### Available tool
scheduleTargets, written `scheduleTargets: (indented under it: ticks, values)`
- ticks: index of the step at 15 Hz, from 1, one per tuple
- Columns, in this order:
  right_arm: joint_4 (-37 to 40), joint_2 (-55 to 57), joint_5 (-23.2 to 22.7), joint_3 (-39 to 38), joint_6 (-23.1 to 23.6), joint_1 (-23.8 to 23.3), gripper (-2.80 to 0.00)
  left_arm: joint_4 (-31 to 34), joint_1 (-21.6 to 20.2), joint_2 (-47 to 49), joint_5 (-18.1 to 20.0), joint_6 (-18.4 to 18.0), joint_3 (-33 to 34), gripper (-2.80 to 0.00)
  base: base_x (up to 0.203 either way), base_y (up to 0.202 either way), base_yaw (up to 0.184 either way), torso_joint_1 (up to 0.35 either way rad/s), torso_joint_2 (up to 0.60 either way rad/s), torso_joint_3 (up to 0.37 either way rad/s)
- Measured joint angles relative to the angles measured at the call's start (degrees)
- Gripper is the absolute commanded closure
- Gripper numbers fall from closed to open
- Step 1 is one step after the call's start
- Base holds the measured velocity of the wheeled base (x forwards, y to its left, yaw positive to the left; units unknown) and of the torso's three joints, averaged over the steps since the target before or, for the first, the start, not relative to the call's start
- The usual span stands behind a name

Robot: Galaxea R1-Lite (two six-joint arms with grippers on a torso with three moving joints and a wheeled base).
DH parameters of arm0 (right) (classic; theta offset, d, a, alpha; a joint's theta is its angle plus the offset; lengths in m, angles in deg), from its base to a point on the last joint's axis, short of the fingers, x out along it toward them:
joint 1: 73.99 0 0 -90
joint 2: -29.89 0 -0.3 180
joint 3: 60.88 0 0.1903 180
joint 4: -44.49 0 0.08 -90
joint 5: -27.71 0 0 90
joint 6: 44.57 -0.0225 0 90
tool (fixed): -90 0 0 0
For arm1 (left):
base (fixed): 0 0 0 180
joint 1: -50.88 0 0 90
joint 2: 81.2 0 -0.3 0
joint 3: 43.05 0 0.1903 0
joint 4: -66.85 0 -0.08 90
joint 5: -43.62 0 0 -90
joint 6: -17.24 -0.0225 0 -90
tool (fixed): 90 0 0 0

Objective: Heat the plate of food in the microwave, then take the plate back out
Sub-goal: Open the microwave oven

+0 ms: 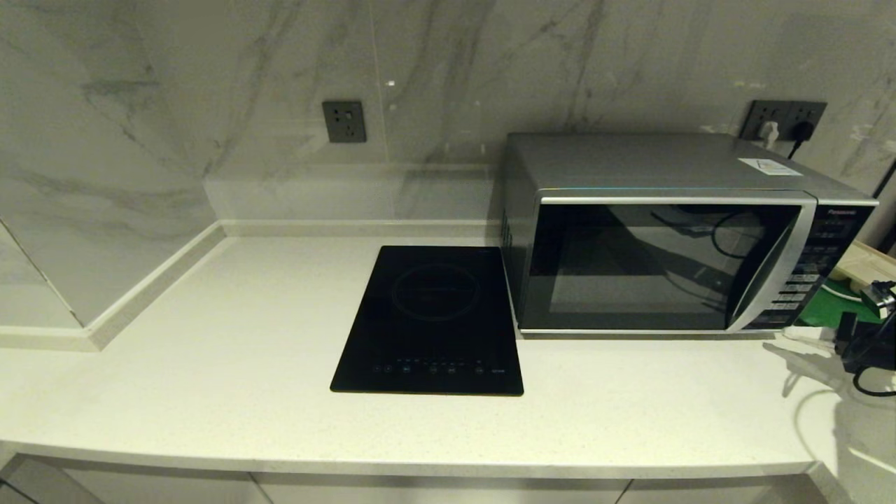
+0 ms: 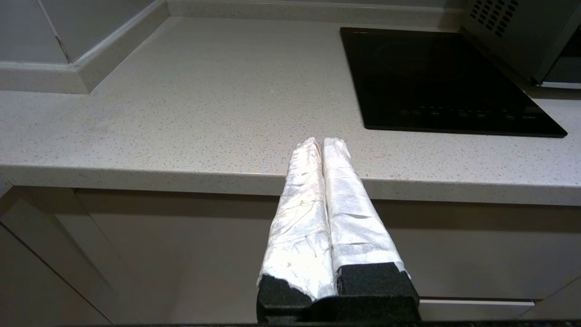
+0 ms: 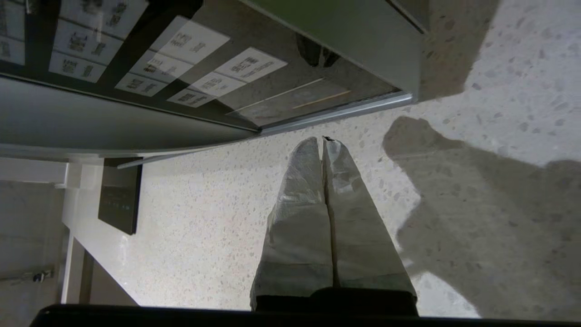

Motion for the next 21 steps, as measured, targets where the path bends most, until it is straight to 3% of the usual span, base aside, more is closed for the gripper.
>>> scheduleTargets:
  ticks: [14,21]
  values:
    - [0.1,2.3,0.0,6.0,-3.0,2.4,0.0,0.0,0.0,0.0,0.0,0.0,0.0,0.0,0.0,0.0,0.0,0.0,0.0,0.0]
    - [-0.4,2.1,0.1,3.4,-2.7,2.3,0.0,0.0,0.0,0.0,0.0,0.0,0.0,0.0,0.0,0.0,0.0,0.0,0.0,0.0]
